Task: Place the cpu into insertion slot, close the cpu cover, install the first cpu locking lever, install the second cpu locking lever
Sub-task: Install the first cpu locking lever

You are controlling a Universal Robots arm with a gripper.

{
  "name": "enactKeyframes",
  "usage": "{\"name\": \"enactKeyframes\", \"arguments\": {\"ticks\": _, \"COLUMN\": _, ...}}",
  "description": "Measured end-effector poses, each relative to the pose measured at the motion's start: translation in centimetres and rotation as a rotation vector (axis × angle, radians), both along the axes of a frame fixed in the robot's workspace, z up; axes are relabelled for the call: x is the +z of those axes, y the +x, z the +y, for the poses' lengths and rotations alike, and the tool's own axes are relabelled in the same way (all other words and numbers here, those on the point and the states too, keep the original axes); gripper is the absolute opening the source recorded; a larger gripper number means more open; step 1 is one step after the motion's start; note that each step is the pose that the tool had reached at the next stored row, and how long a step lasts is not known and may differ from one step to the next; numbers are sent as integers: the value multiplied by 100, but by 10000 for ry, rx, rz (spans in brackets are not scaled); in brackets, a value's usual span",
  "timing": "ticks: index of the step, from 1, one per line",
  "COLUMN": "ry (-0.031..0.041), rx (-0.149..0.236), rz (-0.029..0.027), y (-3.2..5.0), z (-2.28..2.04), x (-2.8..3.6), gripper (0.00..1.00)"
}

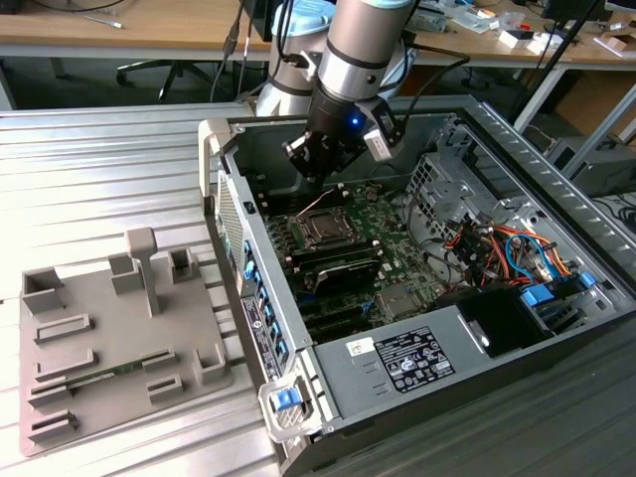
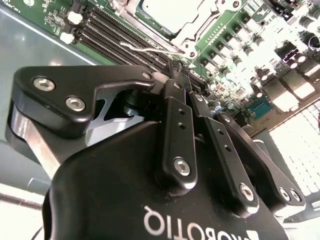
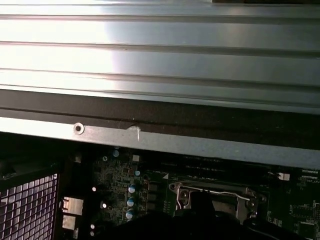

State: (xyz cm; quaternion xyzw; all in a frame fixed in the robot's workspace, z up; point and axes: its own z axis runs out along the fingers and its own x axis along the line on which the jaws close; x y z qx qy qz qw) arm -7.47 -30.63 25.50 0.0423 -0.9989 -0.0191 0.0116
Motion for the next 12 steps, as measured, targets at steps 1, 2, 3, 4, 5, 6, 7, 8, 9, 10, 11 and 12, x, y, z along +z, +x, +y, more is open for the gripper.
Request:
{"name": "enactKeyframes", "arguments": {"ticks": 1, "ry": 0, "rx": -35, "rz": 0, "y": 0, "z": 1, "x": -9, "gripper": 11}}
{"name": "enactKeyframes", "arguments": {"ticks": 2, "ry": 0, "rx": -72, "rz": 0, "y": 0, "z": 1, "x": -23, "gripper": 11}}
{"name": "enactKeyframes", "arguments": {"ticks": 3, "ry": 1, "rx": -87, "rz": 0, "y": 0, "z": 1, "x": -33, "gripper": 11}}
{"name": "enactKeyframes", "arguments": {"ticks": 4, "ry": 0, "rx": -95, "rz": 0, "y": 0, "z": 1, "x": -42, "gripper": 11}}
{"name": "enactKeyframes", "arguments": {"ticks": 5, "ry": 0, "rx": -104, "rz": 1, "y": 0, "z": 1, "x": -54, "gripper": 11}}
{"name": "enactKeyframes", "arguments": {"ticks": 6, "ry": 0, "rx": -121, "rz": 0, "y": -1, "z": 1, "x": -76, "gripper": 11}}
{"name": "enactKeyframes", "arguments": {"ticks": 7, "ry": 0, "rx": -132, "rz": 1, "y": -1, "z": 1, "x": -89, "gripper": 11}}
{"name": "enactKeyframes", "arguments": {"ticks": 8, "ry": 0, "rx": -144, "rz": 0, "y": -1, "z": 1, "x": -104, "gripper": 11}}
{"name": "enactKeyframes", "arguments": {"ticks": 9, "ry": 3, "rx": -164, "rz": 0, "y": -1, "z": 1, "x": -122, "gripper": 11}}
{"name": "enactKeyframes", "arguments": {"ticks": 10, "ry": 4, "rx": -170, "rz": 0, "y": -2, "z": 1, "x": -131, "gripper": 11}}
{"name": "enactKeyframes", "arguments": {"ticks": 11, "ry": 5, "rx": -178, "rz": 0, "y": -4, "z": 1, "x": -140, "gripper": 11}}
{"name": "enactKeyframes", "arguments": {"ticks": 12, "ry": 6, "rx": -183, "rz": 1, "y": -6, "z": 1, "x": -148, "gripper": 11}}
